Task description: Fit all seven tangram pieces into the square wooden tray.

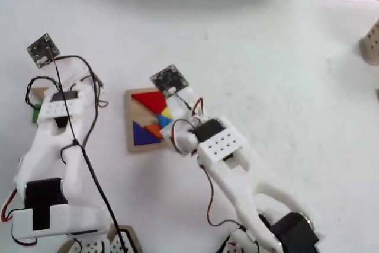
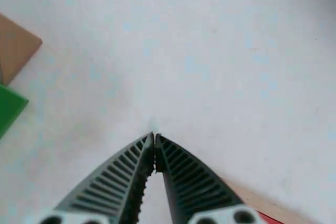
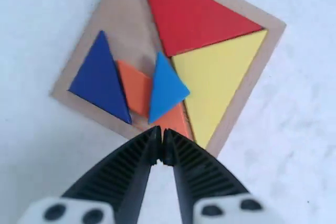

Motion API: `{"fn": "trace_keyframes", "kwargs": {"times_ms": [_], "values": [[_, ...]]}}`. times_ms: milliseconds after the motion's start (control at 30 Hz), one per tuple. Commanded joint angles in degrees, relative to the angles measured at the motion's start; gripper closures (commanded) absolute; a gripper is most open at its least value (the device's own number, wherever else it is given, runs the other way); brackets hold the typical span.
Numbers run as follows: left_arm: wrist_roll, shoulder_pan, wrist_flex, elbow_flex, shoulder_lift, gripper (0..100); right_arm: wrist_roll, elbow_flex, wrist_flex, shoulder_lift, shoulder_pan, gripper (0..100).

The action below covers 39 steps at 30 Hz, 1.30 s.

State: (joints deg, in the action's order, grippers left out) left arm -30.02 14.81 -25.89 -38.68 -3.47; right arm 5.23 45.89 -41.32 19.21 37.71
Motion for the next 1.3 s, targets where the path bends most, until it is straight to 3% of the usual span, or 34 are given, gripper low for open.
{"fn": "trace_keyframes", "kwargs": {"times_ms": [0,167,433,767,967,1267], "values": [[0.0,-0.9,1.8,2.6,-0.1,98,0.9,3.7,8.7,2.7,2.2,97.8],[0.0,-0.9,2.1,2.6,-0.1,98,0.9,9.2,22.5,-1.7,5.5,97.8],[0.0,-0.9,2.0,2.5,-0.1,98,0.9,9.2,23.4,-3.9,6.6,97.8],[0.0,-0.9,1.8,2.5,-0.1,98,1.1,8.7,23.5,-6.1,1.5,97.8],[0.0,-0.7,1.8,2.5,-0.1,98,8.4,5.5,23.1,-11.2,0.6,98.1],[0.0,-0.7,1.8,2.5,-0.1,98,8.5,3.6,23.1,-11.3,-4.9,98.1]]}}
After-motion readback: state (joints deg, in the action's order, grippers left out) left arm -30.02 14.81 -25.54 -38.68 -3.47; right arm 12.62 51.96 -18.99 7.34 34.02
